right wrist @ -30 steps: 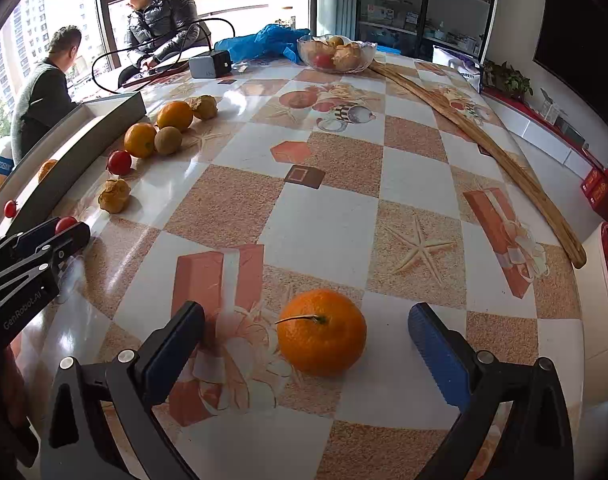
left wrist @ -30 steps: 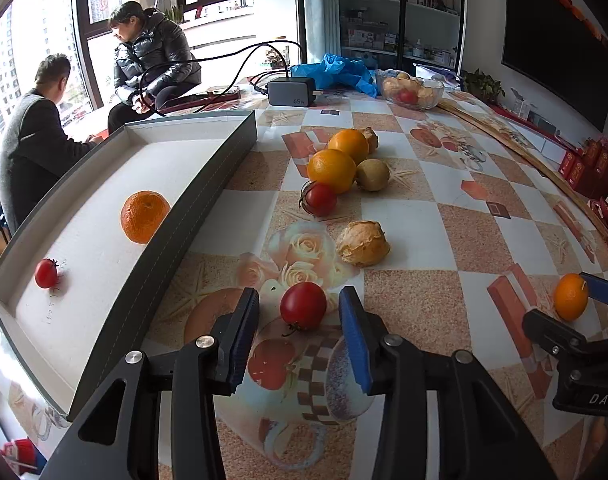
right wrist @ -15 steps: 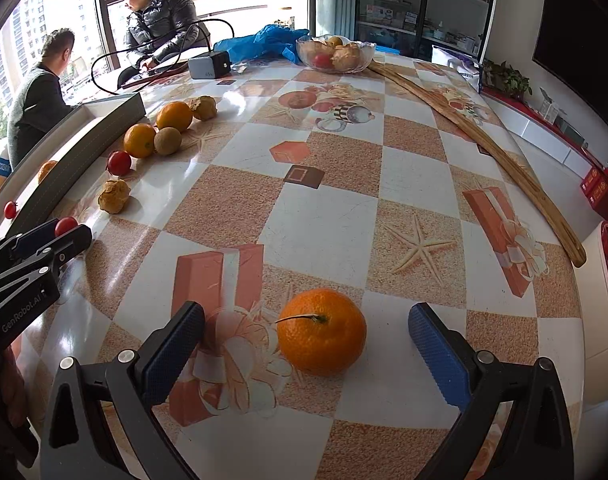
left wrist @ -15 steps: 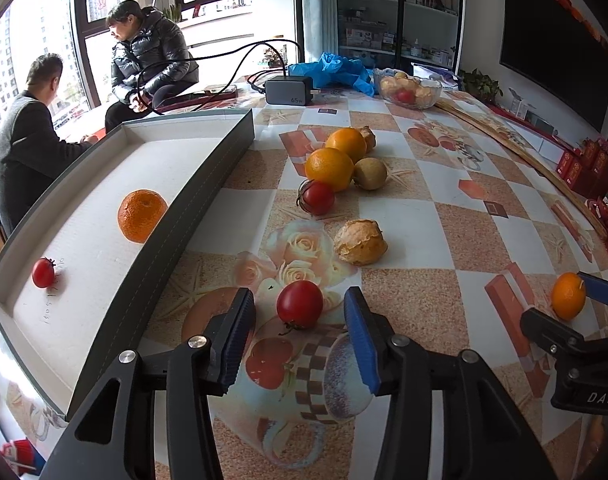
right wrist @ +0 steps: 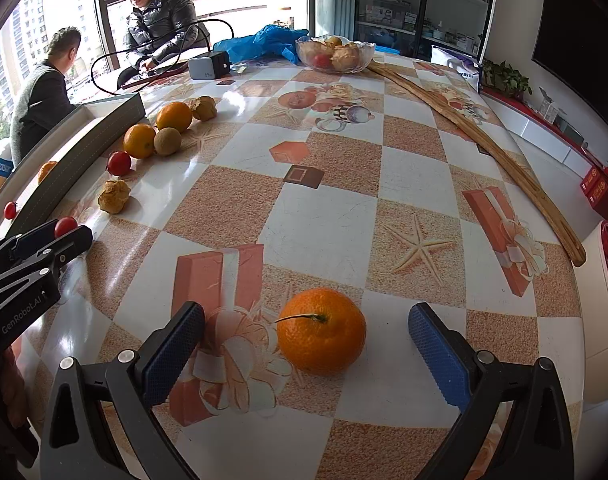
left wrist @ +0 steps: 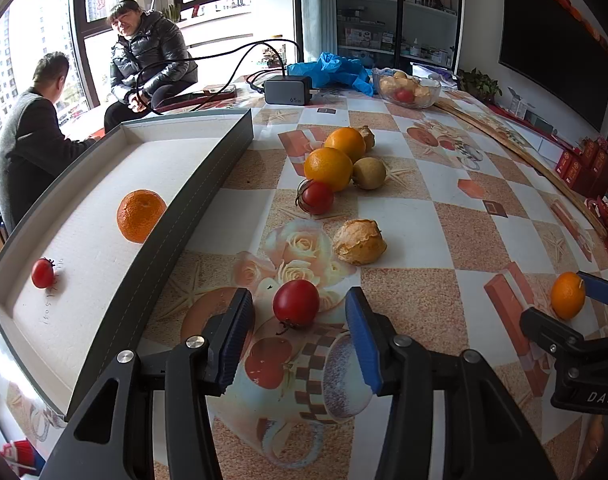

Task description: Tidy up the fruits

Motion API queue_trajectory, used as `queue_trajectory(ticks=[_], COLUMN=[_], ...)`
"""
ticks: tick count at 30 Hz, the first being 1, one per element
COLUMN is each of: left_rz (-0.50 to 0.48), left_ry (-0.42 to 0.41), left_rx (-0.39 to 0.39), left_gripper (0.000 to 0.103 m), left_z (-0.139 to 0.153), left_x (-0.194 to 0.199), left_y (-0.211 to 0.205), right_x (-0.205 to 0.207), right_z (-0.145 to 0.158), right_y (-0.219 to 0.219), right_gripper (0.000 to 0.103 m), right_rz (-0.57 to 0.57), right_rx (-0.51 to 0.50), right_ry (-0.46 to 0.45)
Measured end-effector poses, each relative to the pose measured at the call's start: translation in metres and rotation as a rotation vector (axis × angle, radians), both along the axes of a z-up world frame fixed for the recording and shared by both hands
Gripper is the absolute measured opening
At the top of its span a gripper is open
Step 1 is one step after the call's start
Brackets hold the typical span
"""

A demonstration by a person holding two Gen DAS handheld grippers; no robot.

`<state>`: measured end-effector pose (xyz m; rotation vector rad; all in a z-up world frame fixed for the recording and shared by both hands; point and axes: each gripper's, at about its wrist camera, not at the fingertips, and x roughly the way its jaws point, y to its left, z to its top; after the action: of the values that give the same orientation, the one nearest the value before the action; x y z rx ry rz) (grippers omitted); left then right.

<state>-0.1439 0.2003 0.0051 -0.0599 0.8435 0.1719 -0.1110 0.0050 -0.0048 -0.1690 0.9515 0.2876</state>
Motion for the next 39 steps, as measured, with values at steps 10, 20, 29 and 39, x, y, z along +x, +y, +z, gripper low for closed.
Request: queue_trajectory(ticks=[10, 20, 29, 39], left_rz=[0.000, 0.000, -0.016, -0.060], left_ry=[0.000, 0.000, 0.012, 0.042], left_rx=[0.000, 0.002, 0.005, -0.082], left_gripper=[0.052, 0.052, 0.043, 0.022], left_z=[0.000, 0.000, 0.000, 0.007], left_x=[0.000, 0.000, -0.001, -0.024], left_y=[0.000, 0.000, -0.004, -0.011], right_x=[0.000, -0.001, -0.008, -0.028], right_z=[0.000, 0.000, 0.004, 0.012], right_y=[0.000, 0.000, -0.003, 0.000], right_gripper=[0.102, 0.102, 0.090, 0.037], right_rz=[-0.001, -0.001, -0.007, -0.026], right_rx=[0.000, 0.000, -0.005, 0.026], right_ry=[0.000, 0.000, -0.001, 0.001])
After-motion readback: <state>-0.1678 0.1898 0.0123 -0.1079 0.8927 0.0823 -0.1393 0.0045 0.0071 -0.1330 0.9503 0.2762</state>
